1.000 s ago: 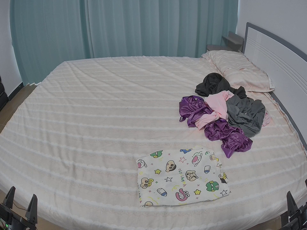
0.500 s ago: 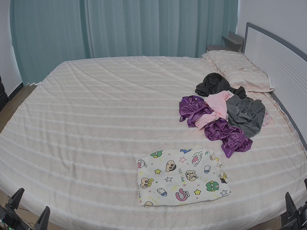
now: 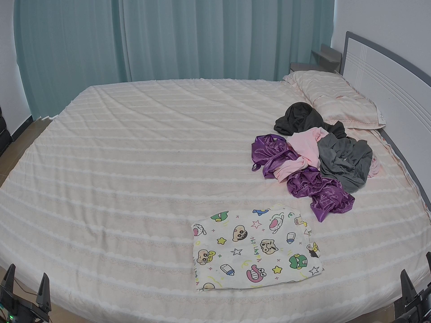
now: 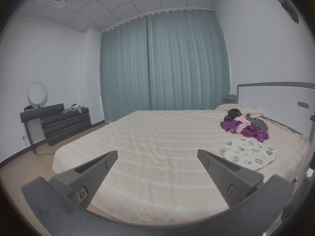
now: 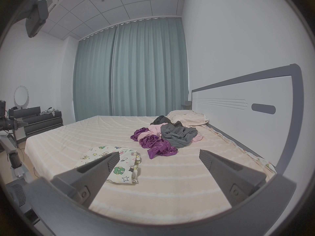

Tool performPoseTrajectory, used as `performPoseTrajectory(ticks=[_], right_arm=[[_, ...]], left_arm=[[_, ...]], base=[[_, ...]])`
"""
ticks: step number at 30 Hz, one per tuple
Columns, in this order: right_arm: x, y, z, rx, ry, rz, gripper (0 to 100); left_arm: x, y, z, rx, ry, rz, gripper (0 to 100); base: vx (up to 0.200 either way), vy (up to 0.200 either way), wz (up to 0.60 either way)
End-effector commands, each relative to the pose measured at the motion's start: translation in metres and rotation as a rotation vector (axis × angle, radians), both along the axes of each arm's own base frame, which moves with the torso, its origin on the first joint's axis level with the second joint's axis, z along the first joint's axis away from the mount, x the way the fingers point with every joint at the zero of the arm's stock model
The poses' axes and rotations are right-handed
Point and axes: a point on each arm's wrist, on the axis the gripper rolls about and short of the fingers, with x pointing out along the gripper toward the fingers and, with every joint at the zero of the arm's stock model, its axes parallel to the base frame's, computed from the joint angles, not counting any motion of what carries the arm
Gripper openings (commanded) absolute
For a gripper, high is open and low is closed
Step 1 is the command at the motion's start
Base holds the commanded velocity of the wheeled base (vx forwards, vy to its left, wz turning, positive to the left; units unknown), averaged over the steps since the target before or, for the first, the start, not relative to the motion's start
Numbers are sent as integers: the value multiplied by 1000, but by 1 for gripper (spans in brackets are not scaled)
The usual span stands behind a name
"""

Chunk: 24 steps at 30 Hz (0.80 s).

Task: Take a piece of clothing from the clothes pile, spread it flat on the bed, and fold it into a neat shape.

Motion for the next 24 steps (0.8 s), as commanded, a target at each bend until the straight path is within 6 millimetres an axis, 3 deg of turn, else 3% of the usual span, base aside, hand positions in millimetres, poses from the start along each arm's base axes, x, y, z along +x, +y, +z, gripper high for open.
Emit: performPoseTrajectory(ticks=[1,3,24], right_arm=[[0,0,-5,-1,6,3,100],[0,0,-5,-1,5,3,100],[0,0,-5,0,6,5,100]], left_arm=[[-1,3,-7,-31,10,-168,100],[-6,3,-8,-20,-67,-208,100],[-6,4,-7,-35,-63,-175,100]], base=[[0,0,0],[0,0,0],[0,0,0]])
